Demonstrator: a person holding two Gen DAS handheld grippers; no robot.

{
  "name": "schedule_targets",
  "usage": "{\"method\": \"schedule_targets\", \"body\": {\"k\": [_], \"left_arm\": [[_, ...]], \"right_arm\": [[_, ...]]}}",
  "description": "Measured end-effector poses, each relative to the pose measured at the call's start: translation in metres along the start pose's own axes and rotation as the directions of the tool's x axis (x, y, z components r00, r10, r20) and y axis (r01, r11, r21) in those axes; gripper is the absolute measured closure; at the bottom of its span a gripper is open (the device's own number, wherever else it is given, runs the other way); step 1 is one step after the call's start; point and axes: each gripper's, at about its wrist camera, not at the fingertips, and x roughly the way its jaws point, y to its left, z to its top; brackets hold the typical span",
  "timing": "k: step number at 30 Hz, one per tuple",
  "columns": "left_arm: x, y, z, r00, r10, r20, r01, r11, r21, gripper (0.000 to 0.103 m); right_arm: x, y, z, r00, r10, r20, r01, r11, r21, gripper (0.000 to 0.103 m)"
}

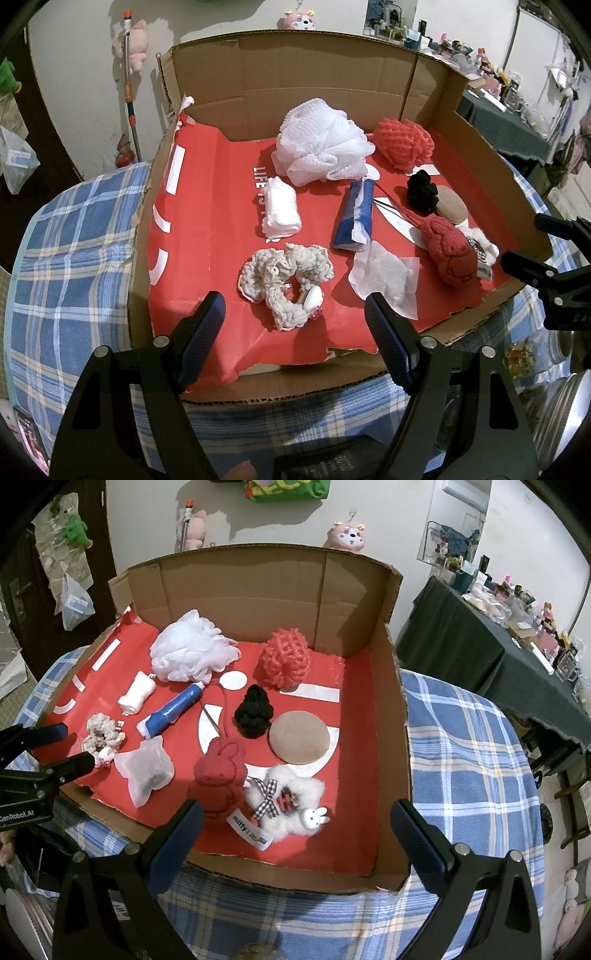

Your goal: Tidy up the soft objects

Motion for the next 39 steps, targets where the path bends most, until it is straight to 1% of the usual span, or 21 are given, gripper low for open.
{"method": "schedule_targets", "body": {"k": [9,14,17,20,23,25,28,30,33,36,39], "left_arm": [[-0.001,-0.001,0.000,1.000,-0.004,0.004,0.004,1.000,0.003,0.026],[-0.008,0.000,-0.002,1.000,-0.016,0.023,0.016,1.000,0.003,0.026],[-0.021,-0.001,-0.003,0.999,-0.027,0.046,0.027,1.000,0.003,0.026],[-0.039,-0.003,-0.007,0.996,-0.029,0.085,0.029,1.000,0.003,0.026],[-0.064,-0.006,-0.016,0.990,-0.033,0.136,0.032,0.999,0.006,0.026],[-0.079,-0.007,-0.023,0.985,-0.035,0.169,0.035,0.999,0.002,0.025],[-0.103,-0.011,-0.041,0.975,-0.041,0.220,0.041,0.999,0.003,0.006],[-0.120,-0.018,-0.059,0.962,-0.042,0.268,0.041,0.999,0.007,0.005],[-0.136,-0.029,-0.086,0.945,-0.044,0.324,0.037,0.999,0.030,0.005],[-0.141,-0.037,-0.111,0.938,-0.059,0.340,0.053,0.998,0.028,0.005],[-0.135,-0.045,-0.132,0.941,-0.061,0.334,0.057,0.998,0.021,0.005]], "right_arm": [[0.000,0.003,0.000,1.000,-0.006,-0.002,0.006,1.000,-0.002,0.000],[-0.009,0.006,0.000,1.000,-0.013,0.015,0.013,1.000,-0.005,0.000],[-0.022,0.007,0.000,0.999,-0.018,0.036,0.018,1.000,-0.003,0.000],[-0.041,0.009,-0.004,0.998,-0.017,0.065,0.017,1.000,-0.004,0.000],[-0.068,0.012,-0.012,0.993,-0.023,0.115,0.025,1.000,-0.009,0.000],[-0.090,0.015,-0.021,0.987,-0.011,0.158,0.012,1.000,-0.009,0.000],[-0.122,0.022,-0.041,0.974,-0.001,0.228,0.006,1.000,-0.020,0.000],[-0.138,0.027,-0.057,0.965,0.006,0.261,-0.001,1.000,-0.021,0.000],[-0.155,0.034,-0.089,0.955,0.025,0.296,-0.023,1.000,-0.009,0.000],[-0.158,0.041,-0.117,0.948,0.023,0.317,-0.027,1.000,0.008,0.000],[-0.147,0.044,-0.142,0.954,0.042,0.296,-0.052,0.998,0.026,0.000]]}}
